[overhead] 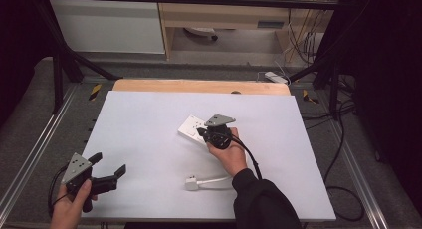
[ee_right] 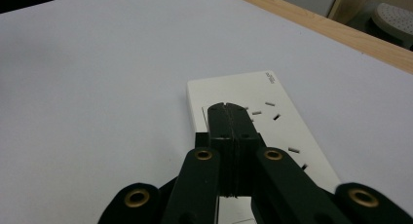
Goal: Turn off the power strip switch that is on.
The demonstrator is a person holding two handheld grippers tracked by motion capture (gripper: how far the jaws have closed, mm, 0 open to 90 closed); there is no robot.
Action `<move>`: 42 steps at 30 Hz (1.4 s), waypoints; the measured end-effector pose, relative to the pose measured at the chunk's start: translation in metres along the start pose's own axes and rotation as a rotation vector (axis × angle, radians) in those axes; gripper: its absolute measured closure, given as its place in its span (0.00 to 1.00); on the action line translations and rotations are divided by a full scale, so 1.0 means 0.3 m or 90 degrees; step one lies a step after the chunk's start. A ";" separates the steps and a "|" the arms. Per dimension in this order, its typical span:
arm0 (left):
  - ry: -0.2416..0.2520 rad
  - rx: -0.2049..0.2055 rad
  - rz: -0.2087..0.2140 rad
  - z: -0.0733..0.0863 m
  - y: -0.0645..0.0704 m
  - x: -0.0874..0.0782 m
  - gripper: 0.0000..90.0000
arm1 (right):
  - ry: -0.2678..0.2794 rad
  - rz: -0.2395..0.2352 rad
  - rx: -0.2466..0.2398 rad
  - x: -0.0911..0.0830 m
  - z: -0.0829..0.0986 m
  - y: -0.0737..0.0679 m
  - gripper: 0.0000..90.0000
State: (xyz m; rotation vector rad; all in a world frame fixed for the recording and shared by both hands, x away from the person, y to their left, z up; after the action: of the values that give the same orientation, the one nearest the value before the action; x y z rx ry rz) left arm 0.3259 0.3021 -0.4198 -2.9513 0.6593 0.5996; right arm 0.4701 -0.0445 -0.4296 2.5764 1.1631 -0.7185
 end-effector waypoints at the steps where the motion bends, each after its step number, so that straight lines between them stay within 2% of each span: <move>1: 0.000 0.000 0.000 0.000 0.000 0.000 0.05 | -0.001 0.000 0.000 0.003 0.001 -0.001 1.00; 12: 0.000 0.000 0.001 0.000 0.001 0.000 0.05 | -0.018 -0.003 0.001 0.022 0.015 -0.004 1.00; 42: -0.001 0.003 0.004 0.000 0.003 0.001 0.05 | -0.031 -0.001 0.008 0.047 0.031 0.003 1.00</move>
State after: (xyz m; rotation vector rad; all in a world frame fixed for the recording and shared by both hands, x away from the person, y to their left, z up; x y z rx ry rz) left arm 0.3257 0.3012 -0.4200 -2.9452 0.6679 0.6012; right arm 0.4755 -0.0398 -0.4449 2.5545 1.1487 -0.7868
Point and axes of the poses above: each handheld gripper's, and its own axes: x roughly forward along the jaws, z roughly out of its underside, y roughly to its right, the point moved 3 cm from there along x, roughly forward along the jaws, and after that the axes turned 2 degrees about -z, right-handed, at the moved point
